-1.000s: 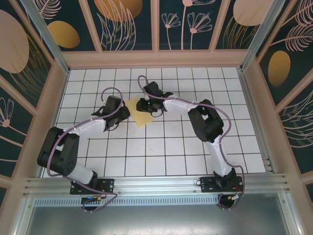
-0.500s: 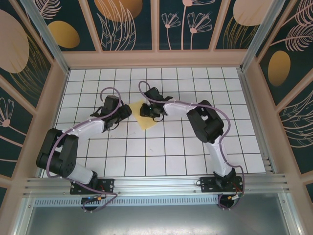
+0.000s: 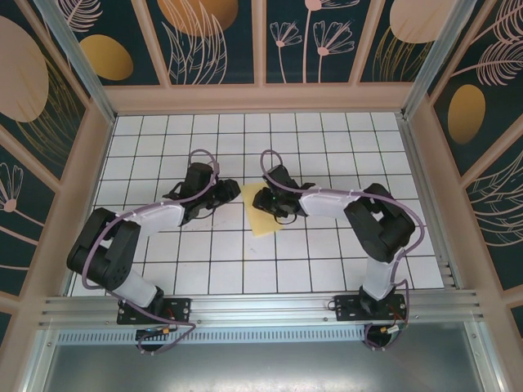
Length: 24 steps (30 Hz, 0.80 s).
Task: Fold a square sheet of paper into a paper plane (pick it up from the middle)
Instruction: Move the paper to the center of the table, then third fold the triangle at the center of the table.
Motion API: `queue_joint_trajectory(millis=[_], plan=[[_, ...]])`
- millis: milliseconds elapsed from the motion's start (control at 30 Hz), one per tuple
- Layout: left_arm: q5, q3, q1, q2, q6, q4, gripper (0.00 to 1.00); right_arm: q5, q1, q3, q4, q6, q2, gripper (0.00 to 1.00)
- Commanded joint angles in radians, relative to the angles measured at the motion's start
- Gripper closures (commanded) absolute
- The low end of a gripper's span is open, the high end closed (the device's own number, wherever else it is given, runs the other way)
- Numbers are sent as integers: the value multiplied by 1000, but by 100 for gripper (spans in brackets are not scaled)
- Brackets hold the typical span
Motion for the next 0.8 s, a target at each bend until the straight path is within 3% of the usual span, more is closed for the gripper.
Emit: queue_joint_trajectory(millis=[0,300,767], plan=[[79,-1,-40,48,-60,109,64,3,-31,-36,68,24,-115,53],[59,43,-65,173,-38,56,73,-101,-132,-185,-3,-83,-231,47],[-56,97,-66,255,13,-87,77,-267,-137,-217,-70,-120,-174,46]])
